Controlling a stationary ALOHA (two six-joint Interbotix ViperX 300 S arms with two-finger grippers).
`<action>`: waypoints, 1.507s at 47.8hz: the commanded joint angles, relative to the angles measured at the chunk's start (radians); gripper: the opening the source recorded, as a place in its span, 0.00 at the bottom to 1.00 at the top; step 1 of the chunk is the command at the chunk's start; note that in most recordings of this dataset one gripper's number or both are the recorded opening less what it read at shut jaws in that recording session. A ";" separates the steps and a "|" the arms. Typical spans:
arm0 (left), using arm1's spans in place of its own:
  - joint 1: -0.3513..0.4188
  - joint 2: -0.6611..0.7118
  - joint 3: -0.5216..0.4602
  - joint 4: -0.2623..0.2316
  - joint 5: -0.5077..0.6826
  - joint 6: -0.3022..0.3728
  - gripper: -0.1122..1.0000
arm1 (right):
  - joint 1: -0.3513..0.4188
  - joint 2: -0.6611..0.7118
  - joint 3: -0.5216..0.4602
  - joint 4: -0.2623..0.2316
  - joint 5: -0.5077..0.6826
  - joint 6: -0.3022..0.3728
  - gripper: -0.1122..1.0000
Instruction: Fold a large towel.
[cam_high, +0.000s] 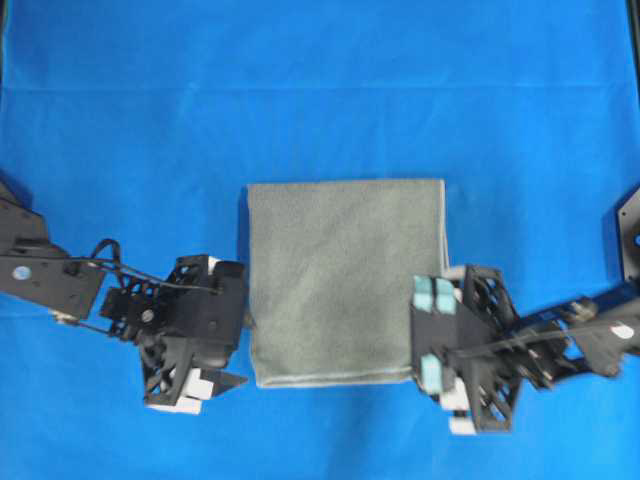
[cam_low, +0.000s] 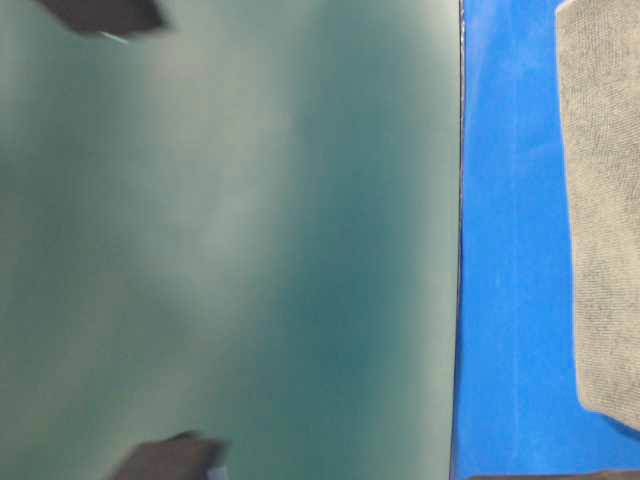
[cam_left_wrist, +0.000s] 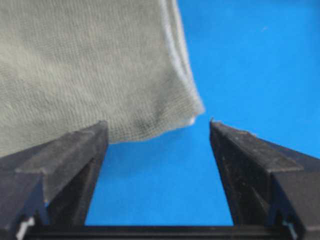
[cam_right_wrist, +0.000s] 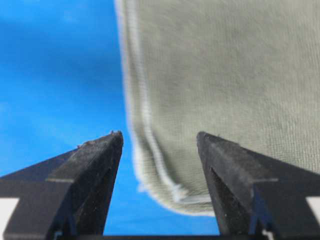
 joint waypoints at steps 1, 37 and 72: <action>-0.005 -0.078 -0.020 0.000 0.020 0.005 0.77 | 0.015 -0.072 -0.032 -0.026 0.032 0.000 0.67; 0.206 -0.888 0.291 0.009 0.038 0.186 0.76 | -0.028 -0.784 0.213 -0.460 0.186 0.110 0.67; 0.472 -1.250 0.563 0.000 0.155 0.187 0.76 | -0.058 -1.006 0.589 -0.727 0.299 0.641 0.66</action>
